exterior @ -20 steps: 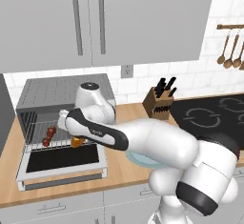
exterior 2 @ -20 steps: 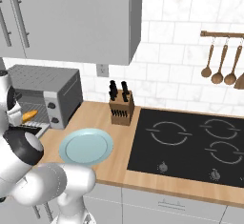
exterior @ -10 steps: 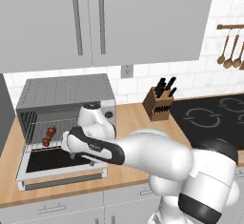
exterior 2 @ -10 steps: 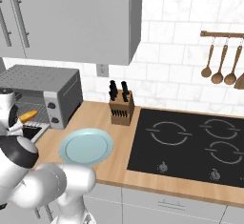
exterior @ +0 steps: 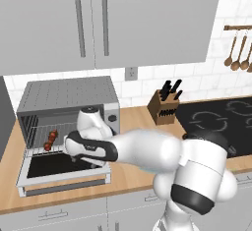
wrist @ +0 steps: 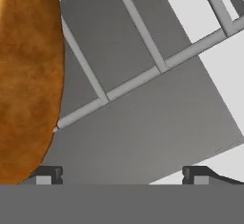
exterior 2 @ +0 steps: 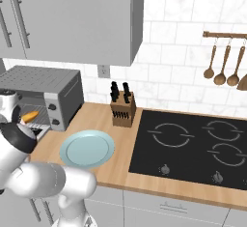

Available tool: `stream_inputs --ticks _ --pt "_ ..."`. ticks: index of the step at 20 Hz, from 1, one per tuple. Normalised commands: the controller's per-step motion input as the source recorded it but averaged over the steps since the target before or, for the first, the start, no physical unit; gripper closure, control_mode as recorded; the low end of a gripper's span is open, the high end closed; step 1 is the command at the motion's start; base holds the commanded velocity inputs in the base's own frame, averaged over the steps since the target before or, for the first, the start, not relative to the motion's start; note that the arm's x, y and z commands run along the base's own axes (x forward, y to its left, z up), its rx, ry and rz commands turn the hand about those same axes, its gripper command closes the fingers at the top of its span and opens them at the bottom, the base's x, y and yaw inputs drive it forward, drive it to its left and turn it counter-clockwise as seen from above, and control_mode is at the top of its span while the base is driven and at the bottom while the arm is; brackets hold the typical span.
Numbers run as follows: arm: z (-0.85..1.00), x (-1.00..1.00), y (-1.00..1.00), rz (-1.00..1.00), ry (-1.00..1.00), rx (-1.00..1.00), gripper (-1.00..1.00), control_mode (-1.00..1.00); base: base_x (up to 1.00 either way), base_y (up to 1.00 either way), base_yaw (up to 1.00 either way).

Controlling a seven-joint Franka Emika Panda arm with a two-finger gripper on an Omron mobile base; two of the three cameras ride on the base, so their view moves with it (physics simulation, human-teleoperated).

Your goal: Pick up the kebab skewer and baguette bread, and place them inside the toaster oven. Close the toaster oven door and start by setting the timer.

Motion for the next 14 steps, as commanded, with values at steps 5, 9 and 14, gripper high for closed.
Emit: stream_inputs --ticks 5,9,14 --pt "-0.21 0.28 0.00 0.00 0.00 -0.11 -1.00 -1.00 0.00 0.00 0.00" --pt "-0.14 0.44 0.00 0.00 0.00 -0.03 -1.00 -1.00 0.00 0.00 0.00" --pt "0.00 0.35 0.00 0.00 0.00 0.00 -1.00 -1.00 0.00 0.00 0.00"
